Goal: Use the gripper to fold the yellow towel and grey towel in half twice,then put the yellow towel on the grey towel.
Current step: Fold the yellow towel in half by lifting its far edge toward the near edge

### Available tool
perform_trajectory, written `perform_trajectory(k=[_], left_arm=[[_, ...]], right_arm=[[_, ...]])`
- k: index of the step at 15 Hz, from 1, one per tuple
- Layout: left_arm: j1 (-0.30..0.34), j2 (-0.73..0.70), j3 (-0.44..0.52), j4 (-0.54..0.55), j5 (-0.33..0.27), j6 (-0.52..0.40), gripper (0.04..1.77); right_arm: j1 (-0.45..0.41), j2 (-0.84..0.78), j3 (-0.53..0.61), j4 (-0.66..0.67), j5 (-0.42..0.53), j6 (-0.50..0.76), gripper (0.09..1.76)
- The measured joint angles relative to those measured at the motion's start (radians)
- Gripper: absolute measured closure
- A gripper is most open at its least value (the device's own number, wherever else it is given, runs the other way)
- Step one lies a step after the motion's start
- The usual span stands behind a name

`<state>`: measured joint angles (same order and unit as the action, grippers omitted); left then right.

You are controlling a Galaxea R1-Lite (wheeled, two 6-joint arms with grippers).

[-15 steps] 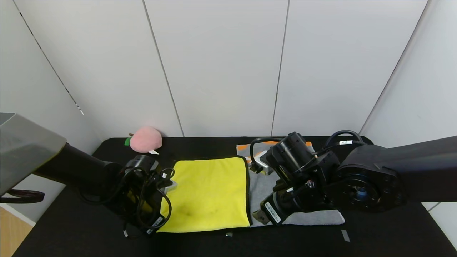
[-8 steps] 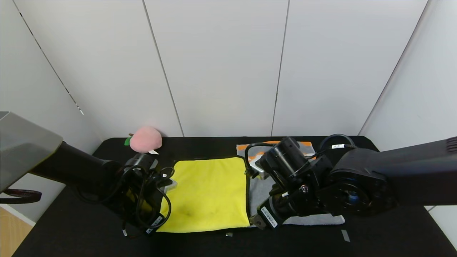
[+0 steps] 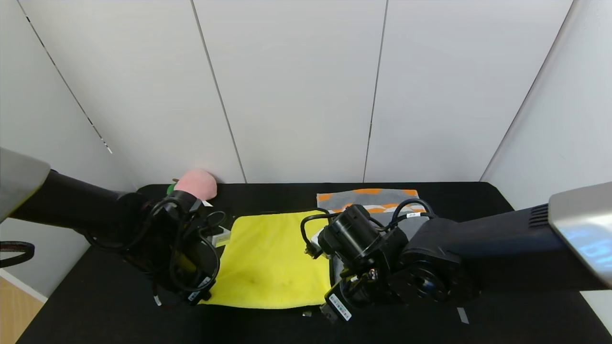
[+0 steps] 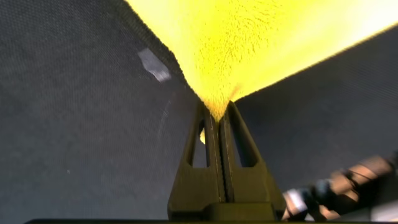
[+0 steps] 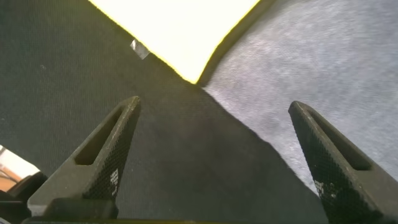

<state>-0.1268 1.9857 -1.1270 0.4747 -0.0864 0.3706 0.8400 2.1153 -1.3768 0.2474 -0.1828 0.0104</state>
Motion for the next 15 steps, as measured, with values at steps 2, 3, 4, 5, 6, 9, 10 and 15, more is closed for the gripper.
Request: perform_trajectory(k=[2,3,4,5,6,9,10,15], left_arm=[[0.017,-0.009,-0.051,0.059,-0.015,-0.001,1.70],[0.023,-0.014,-0.067,0.068,-0.021,-0.001,1.70],[0.027,-0.020,-0.076,0.072,-0.028,0.000,1.70],[0.029,-0.026,-0.083,0.074,-0.030,0.000,1.70],[0.030,-0.030,-0.088,0.074,-0.030,0.000,1.70],[0.036,-0.035,-0.102,0.076,-0.030,0.002,1.70],[0.037,-0.036,-0.105,0.076,-0.030,0.002,1.70],[0.038,-0.035,-0.116,0.076,-0.030,0.000,1.70]], right_arm=[[0.013,0.018,-0.005,-0.001,-0.004,0.000,0.13],[0.020,0.029,-0.010,-0.003,-0.021,0.000,0.13],[0.027,0.040,-0.015,-0.003,-0.038,0.001,0.13],[0.033,0.049,-0.022,-0.006,-0.044,0.000,0.13],[0.039,0.059,-0.029,-0.007,-0.046,0.001,0.13],[0.052,0.088,-0.040,-0.045,-0.073,0.001,0.13],[0.060,0.097,-0.040,-0.066,-0.084,0.001,0.13],[0.097,0.142,-0.035,-0.144,-0.170,0.000,0.13]])
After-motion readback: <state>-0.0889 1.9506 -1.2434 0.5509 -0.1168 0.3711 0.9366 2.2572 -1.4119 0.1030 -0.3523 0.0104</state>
